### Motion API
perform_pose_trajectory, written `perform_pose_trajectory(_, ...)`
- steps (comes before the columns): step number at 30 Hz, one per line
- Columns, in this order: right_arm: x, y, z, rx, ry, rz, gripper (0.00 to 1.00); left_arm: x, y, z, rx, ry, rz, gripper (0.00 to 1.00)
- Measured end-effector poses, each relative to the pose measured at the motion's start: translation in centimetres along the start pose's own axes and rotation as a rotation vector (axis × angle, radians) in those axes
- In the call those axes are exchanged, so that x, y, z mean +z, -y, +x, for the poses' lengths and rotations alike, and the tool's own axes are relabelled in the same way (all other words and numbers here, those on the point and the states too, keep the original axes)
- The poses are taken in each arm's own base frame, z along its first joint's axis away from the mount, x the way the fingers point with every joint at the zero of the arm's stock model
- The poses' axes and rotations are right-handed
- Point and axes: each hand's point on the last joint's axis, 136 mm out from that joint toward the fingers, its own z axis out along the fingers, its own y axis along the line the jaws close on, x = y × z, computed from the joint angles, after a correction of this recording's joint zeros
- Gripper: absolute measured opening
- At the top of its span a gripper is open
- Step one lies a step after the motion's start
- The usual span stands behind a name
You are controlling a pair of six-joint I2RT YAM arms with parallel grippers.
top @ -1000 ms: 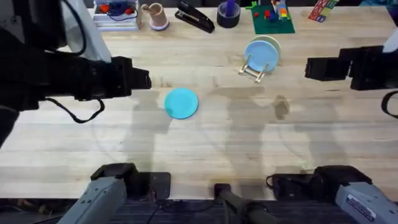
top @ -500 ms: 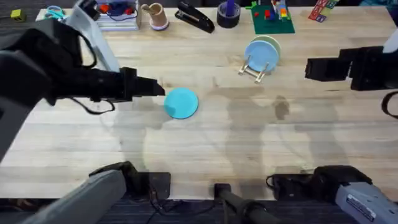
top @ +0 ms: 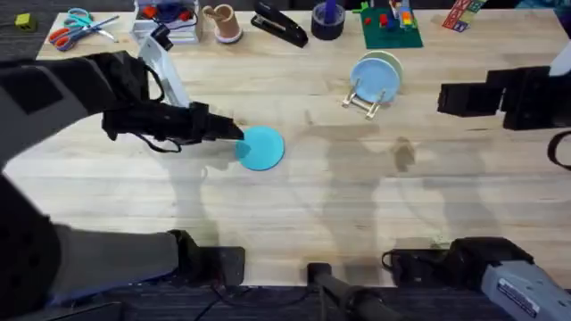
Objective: Pick up the plates from the table one by one and place each into a slot on the dish rack.
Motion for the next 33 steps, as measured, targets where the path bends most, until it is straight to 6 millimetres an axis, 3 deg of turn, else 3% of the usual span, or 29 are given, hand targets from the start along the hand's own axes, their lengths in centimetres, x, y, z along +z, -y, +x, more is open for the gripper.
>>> perform_pose_trajectory(14,0.0,0.0,0.0,0.0,0.001,0.0,0.994,2.8,-2.8,1.7,-0.074,-0.097,0.05,0.041)
perform_pose_trajectory(28,0.0,0.0,0.0,0.0,0.0,0.0,0.995,3.2,-4.3,0.2,-0.107,-0.053,-0.013,0.04)
perform_pose_trajectory(33,0.0,0.0,0.0,0.0,0.001,0.0,0.995,4.0,-3.8,-0.1,-0.093,-0.068,-0.021,0.041)
